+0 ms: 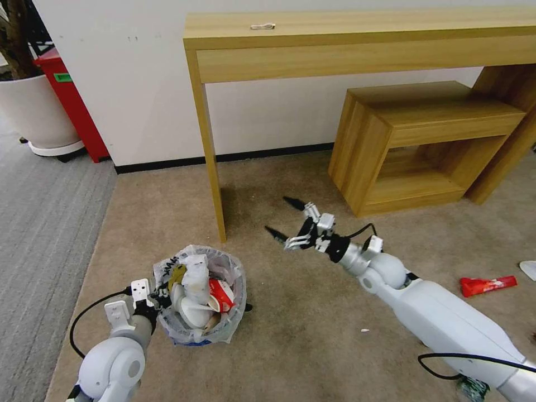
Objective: Pick up the trash bin and place the garbage on the floor into it.
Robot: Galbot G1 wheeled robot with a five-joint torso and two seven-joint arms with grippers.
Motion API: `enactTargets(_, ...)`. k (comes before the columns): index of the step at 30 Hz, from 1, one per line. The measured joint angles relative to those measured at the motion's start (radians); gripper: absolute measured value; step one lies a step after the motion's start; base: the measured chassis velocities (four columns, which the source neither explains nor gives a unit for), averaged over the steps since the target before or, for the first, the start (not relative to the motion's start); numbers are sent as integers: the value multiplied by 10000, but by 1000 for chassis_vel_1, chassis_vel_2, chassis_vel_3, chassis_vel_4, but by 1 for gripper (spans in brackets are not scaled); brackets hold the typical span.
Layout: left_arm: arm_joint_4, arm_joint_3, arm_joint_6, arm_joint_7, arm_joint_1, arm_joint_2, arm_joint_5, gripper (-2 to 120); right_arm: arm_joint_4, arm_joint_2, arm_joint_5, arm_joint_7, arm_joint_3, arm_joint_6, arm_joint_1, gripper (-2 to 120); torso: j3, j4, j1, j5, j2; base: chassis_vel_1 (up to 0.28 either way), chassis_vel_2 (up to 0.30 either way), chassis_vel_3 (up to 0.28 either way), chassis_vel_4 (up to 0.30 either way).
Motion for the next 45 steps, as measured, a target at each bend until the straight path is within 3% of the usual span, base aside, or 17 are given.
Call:
enactTargets(5, 0, -4, -17, 1, 5, -29, -18, 0, 18, -71, 2, 503, 286, 2, -153, 100, 0, 1, 0, 1, 0, 0, 0, 0, 0)
enactTargets(13, -33, -135, -85, 41, 84, -23, -49, 0, 521, -256, -50, 3102, 1354, -732, -851, 100, 0, 2, 0, 1, 0, 0, 0, 0, 0)
enactTargets(20, -81, -135, -131, 67, 31, -78, -81, 0, 880, -228, -88, 4466, 2463, -1235, -1921, 100, 0, -2, 0, 3, 0, 0, 0, 0, 0)
enactTargets(35, -67, -45, -228, 240, -9, -177, 24, 0, 939, 197, -397, 4817, 4234, -1336, -3161, 100, -1, 1, 0, 1, 0, 0, 0, 0, 0)
enactTargets(45, 12, 4, -244, 271, -62, -200, 62, 0, 718, 285, -729, 4788, 4662, -1298, -3431, 100, -1, 2, 0, -1, 0, 0, 0, 0, 0)
